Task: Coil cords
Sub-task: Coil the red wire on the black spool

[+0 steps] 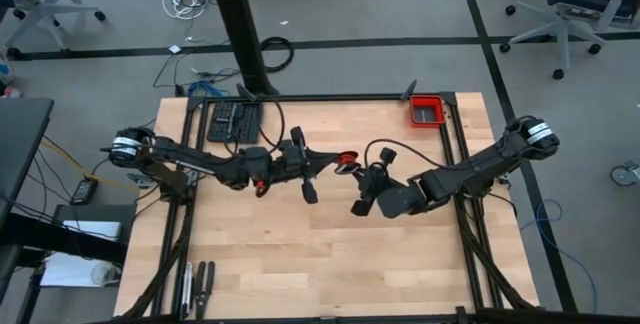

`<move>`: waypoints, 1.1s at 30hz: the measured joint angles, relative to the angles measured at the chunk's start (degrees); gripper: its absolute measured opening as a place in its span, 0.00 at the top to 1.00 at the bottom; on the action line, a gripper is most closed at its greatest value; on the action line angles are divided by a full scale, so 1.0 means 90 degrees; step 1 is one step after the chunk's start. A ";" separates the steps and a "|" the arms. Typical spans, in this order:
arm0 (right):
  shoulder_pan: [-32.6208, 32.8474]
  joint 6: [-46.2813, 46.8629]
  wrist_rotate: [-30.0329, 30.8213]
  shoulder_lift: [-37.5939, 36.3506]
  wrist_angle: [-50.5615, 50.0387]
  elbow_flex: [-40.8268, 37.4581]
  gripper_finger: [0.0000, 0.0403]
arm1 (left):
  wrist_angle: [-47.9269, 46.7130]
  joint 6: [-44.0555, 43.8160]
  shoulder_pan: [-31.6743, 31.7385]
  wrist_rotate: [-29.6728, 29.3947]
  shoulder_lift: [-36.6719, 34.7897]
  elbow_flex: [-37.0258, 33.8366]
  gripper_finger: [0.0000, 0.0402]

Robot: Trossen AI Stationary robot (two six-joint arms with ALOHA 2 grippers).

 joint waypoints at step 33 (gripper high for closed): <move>0.0624 0.0595 -0.0157 -0.0055 -0.0698 0.0000 0.81 | 0.0501 0.0536 -0.0136 -0.0312 0.0424 -0.0024 1.00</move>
